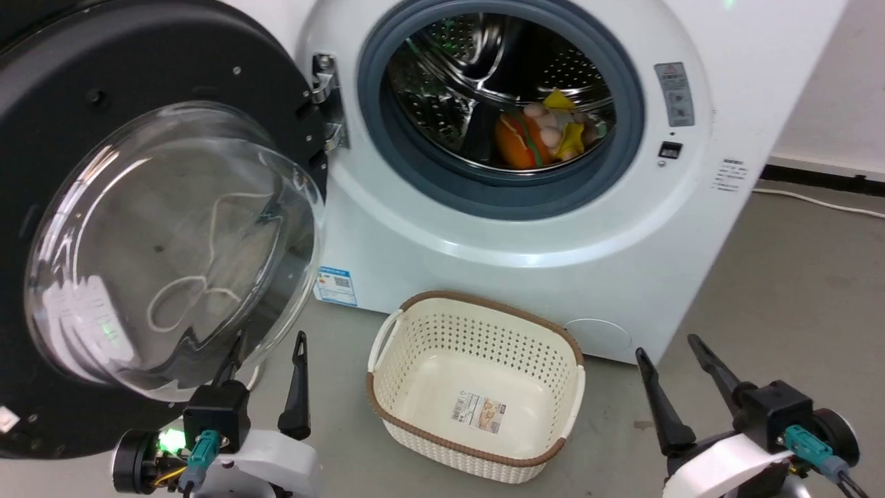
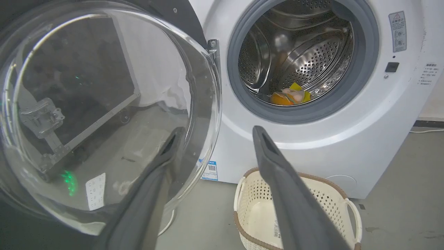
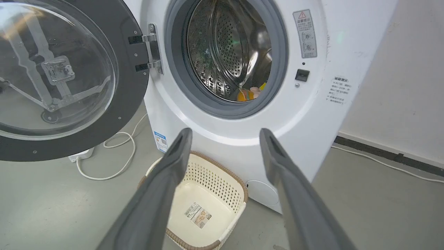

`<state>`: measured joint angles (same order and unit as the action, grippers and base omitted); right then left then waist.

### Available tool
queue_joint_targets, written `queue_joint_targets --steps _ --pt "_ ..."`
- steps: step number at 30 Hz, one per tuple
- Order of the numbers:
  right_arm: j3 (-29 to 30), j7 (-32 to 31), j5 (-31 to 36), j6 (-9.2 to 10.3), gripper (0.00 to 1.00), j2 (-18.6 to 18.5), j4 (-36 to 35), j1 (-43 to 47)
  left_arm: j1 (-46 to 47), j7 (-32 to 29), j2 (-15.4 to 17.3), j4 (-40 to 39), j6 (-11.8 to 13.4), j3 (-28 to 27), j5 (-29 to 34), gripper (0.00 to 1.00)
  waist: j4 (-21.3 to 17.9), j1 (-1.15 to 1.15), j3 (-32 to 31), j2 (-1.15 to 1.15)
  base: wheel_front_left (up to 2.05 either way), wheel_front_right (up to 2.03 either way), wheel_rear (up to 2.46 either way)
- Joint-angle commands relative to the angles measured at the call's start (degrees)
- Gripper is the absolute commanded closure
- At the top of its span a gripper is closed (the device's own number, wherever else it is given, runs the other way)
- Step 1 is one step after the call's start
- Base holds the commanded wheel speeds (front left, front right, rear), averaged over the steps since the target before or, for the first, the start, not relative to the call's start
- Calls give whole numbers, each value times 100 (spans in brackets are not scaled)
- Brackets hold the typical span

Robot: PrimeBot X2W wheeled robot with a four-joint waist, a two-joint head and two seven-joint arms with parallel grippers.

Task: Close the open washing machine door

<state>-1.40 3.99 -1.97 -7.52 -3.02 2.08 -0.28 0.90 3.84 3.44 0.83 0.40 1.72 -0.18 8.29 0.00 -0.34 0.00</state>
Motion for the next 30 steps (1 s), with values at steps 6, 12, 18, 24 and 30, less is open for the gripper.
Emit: queue_joint_targets --steps 6,12,18,24,30 --pt "-232 123 -26 1 0 1 143 -177 -78 134 29 -96 96 -4 -25 0 202 0 52 0 0 0 0" --pt "-439 194 -88 1 0 -39 244 -285 -116 206 34 -154 147 -21 -28 0 360 0 80 0 0 0 0" --pt "-563 266 -133 1 0 -57 329 -347 -145 278 41 -191 179 -37 -37 0 505 0 86 0 0 0 0" --pt "-652 337 -170 2 0 -68 386 -378 -146 349 49 -205 194 -43 -37 0 644 0 84 0 0 0 0" --pt "-720 433 -242 2 0 -76 468 -380 -149 445 68 -236 211 -55 -36 0 831 0 81 0 0 0 0"
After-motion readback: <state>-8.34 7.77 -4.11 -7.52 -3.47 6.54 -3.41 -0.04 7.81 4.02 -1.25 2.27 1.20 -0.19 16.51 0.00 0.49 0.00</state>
